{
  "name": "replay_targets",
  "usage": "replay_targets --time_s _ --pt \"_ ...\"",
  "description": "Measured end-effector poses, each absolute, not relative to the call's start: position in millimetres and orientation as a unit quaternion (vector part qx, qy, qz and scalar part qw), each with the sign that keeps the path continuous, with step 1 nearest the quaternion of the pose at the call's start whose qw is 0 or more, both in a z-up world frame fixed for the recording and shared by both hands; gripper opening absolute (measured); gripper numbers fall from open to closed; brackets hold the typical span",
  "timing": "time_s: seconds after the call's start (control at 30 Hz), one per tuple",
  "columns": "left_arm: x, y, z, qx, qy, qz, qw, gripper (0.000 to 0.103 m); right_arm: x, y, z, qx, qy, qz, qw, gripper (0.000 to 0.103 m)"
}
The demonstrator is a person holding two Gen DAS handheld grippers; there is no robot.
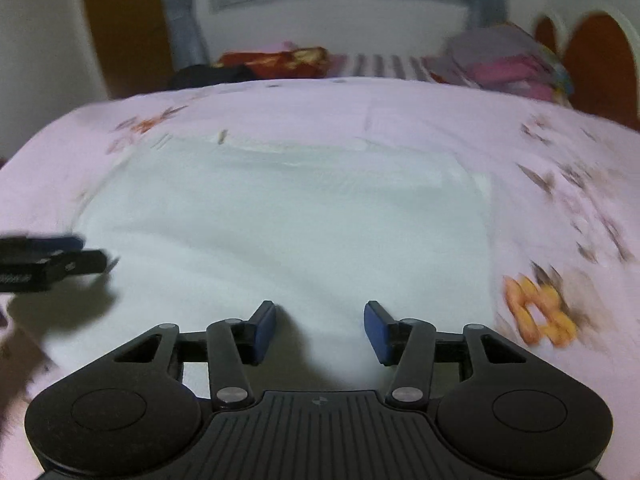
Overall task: Fold small clothes
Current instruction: 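Press and smooth the folded sweater with both open tools, then grasp the end of the folded sweater with the left tool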
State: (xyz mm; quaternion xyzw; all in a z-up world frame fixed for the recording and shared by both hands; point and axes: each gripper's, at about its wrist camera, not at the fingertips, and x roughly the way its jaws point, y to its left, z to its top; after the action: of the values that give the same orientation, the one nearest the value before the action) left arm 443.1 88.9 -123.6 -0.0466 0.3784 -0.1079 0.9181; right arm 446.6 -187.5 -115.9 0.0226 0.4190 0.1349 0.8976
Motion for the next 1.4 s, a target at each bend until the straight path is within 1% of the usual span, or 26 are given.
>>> replay_targets --time_s 0.07,0.13,0.17,0.23,0.3,0.37,0.4,0.43,0.47,0.5,0.57,0.7,0.87,1.0,1.17,1.27,1.37,1.4 --pt "425 85 -115 -0.031 0.364 -0.096 0.926 0.066 433 -190 -102 0.035 0.396 0.140 0.907 0.050" --pt "407 76 -112 -0.041 0.357 -0.109 0.927 0.063 415 -185 -92 0.061 0.386 0.168 0.905 0.050" --pt "398 68 -114 -0.048 0.358 -0.121 0.925 0.062 409 -178 -91 0.064 0.385 0.182 0.903 0.050" --pt "388 51 -121 -0.032 0.361 -0.122 0.924 0.054 398 -163 -93 0.072 0.386 0.198 0.898 0.050" --pt "385 48 -127 -0.040 0.367 -0.108 0.923 0.054 394 -154 -101 0.092 0.400 0.202 0.889 0.050" --pt "382 49 -127 -0.066 0.366 -0.106 0.922 0.054 392 -143 -108 0.094 0.409 0.201 0.885 0.037" --pt "382 46 -125 -0.056 0.362 -0.109 0.924 0.054 392 -139 -111 0.104 0.415 0.206 0.880 0.033" --pt "380 41 -124 -0.038 0.360 -0.110 0.925 0.052 391 -135 -112 0.109 0.417 0.212 0.877 0.029" --pt "381 38 -124 -0.017 0.364 -0.105 0.925 0.052 391 -131 -113 0.109 0.418 0.217 0.875 0.026" --pt "380 40 -127 -0.014 0.368 -0.102 0.924 0.053 392 -126 -115 0.103 0.422 0.217 0.874 0.025" --pt "381 54 -130 -0.039 0.370 -0.090 0.924 0.053 390 -126 -116 0.102 0.425 0.216 0.873 0.025" --pt "373 85 -132 -0.069 0.364 -0.068 0.926 0.051 385 -151 -115 0.090 0.422 0.199 0.880 0.025" --pt "366 95 -130 -0.048 0.361 -0.058 0.929 0.050 374 -213 -117 0.094 0.424 0.126 0.892 0.025" --pt "368 94 -130 -0.045 0.366 -0.055 0.928 0.050 368 -244 -119 0.105 0.425 0.098 0.894 0.025" --pt "366 97 -126 -0.042 0.371 -0.057 0.926 0.051 355 -249 -104 0.112 0.406 0.094 0.902 0.025" --pt "366 102 -131 -0.048 0.377 -0.064 0.923 0.051 357 -248 -118 0.097 0.433 0.073 0.893 0.025" --pt "364 105 -125 -0.052 0.372 -0.057 0.925 0.051 352 -248 -116 0.090 0.426 0.075 0.897 0.025" --pt "362 106 -122 -0.055 0.363 -0.056 0.928 0.052 351 -249 -112 0.093 0.421 0.076 0.899 0.025"
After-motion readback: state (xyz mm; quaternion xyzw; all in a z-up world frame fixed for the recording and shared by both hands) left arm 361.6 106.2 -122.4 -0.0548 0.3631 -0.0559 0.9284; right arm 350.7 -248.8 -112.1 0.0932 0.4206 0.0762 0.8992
